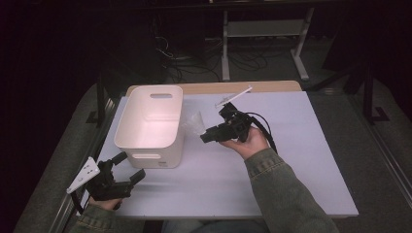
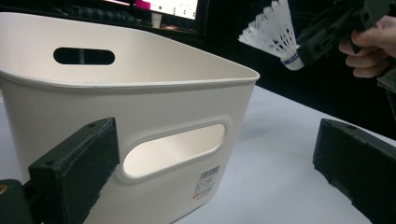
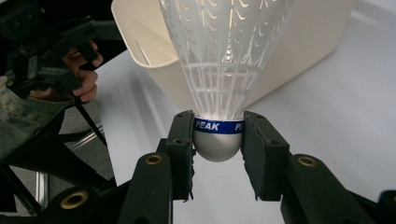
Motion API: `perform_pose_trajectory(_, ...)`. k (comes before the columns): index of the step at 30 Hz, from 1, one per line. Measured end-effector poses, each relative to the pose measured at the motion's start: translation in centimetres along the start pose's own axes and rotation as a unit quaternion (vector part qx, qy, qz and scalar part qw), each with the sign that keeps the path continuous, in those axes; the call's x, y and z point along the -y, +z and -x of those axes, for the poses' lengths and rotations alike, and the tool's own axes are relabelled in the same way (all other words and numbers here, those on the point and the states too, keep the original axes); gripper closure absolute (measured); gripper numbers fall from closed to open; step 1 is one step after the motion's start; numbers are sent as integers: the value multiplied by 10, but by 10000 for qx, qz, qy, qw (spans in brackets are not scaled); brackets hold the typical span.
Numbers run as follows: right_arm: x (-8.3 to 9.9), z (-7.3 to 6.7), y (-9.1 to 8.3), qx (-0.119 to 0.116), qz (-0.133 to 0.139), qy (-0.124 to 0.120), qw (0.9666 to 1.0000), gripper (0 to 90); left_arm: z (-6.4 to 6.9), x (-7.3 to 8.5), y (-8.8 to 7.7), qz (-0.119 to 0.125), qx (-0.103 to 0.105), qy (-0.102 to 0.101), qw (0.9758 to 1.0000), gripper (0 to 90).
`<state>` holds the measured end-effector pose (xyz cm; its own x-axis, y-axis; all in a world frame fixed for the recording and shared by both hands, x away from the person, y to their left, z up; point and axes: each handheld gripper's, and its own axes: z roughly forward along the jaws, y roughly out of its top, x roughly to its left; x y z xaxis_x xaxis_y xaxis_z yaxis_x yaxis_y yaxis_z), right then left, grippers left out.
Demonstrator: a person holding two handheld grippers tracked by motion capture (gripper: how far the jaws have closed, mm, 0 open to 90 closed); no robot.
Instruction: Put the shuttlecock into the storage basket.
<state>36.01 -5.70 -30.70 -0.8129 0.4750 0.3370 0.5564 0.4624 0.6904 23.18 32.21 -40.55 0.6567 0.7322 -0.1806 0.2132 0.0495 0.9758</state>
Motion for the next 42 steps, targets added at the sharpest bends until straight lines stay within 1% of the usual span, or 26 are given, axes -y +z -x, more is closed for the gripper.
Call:
perform_pose_trajectory(1,-2,-1,0,-41,5,-4,10000,635,0,0,0,2,12,12,10000,0)
perform_pose_trajectory(3,-6,-3,2,-24,26,-48,10000,635,-1,0,0,-1,6,20,10000,0)
perform_pose_trajectory(4,-7,-4,3,-61,22,-65,10000,635,-1,0,0,10,10,21,10000,0)
perform_pose_trajectory(7,-12,-7,4,-51,39,-88,9999,635,-1,0,0,6,-13,37,10000,0)
perform_pose_trajectory(8,-13,-7,5,-27,46,-149,9999,635,-1,0,0,10,-14,29,10000,0)
perform_pose_trajectory(9,-15,-9,5,-50,60,-103,9999,635,-1,0,0,-16,-18,54,10000,0)
perform_pose_trajectory(12,-18,-10,6,-57,97,-132,9998,635,0,1,1,60,1,-32,10000,0)
perform_pose_trajectory(13,-19,-10,7,-99,108,-128,9998,635,-1,1,1,50,4,-21,10000,0)
perform_pose_trajectory(17,-25,-11,8,-89,135,-147,9998,635,-1,0,0,6,7,30,10000,0)
perform_pose_trajectory(19,-28,-11,9,-97,124,-128,9998,635,-1,0,0,-3,4,25,10000,0)
perform_pose_trajectory(21,-31,-11,11,-77,128,-173,9997,635,-1,1,1,15,14,-5,10000,0)
perform_pose_trajectory(22,-32,-11,11,-125,145,-142,9997,635,-1,0,0,-31,-12,36,10000,0)
perform_pose_trajectory(23,-34,-11,11,-99,153,-165,9997,635,-1,1,0,4,-1,27,10000,0)
perform_pose_trajectory(26,-37,-12,12,-132,157,-138,9997,635,-1,0,0,-71,-21,40,10000,1)
perform_pose_trajectory(27,-38,-11,13,-82,155,-192,9997,635,-1,0,0,-63,-19,30,10000,1)
perform_pose_trajectory(28,-39,-12,13,-125,152,-159,9997,635,-1,0,0,-62,-21,32,10000,0)
perform_pose_trajectory(31,-43,-12,14,-105,145,-166,9997,635,-1,0,0,-76,-13,33,10000,1)
perform_pose_trajectory(33,-45,-11,15,-87,131,-207,9997,635,-1,0,0,-10,3,21,10000,1)
perform_pose_trajectory(34,-46,-12,16,-99,144,-170,9997,635,-1,0,0,-10,4,25,10000,1)
perform_pose_trajectory(36,-48,-12,18,-84,145,-227,9996,635,-1,0,0,-15,5,40,10000,1)
perform_pose_trajectory(37,-49,-13,18,-132,148,-180,9996,635,-1,0,0,-20,1,44,10000,1)
perform_pose_trajectory(38,-50,-13,19,-142,142,-205,9996,635,-1,0,0,-23,0,42,10000,1)
perform_pose_trajectory(39,-51,-13,21,-120,141,-256,9995,635,0,1,1,-14,-5,-22,10000,1)
perform_pose_trajectory(40,-52,-14,22,-144,128,-221,9996,635,0,1,1,20,0,-60,10000,1)
perform_pose_trajectory(41,-53,-14,23,-131,134,-275,9994,635,0,1,1,47,2,-86,10000,1)
perform_pose_trajectory(42,-54,-14,24,-120,133,-278,9995,635,0,1,1,35,-3,-75,10000,1)
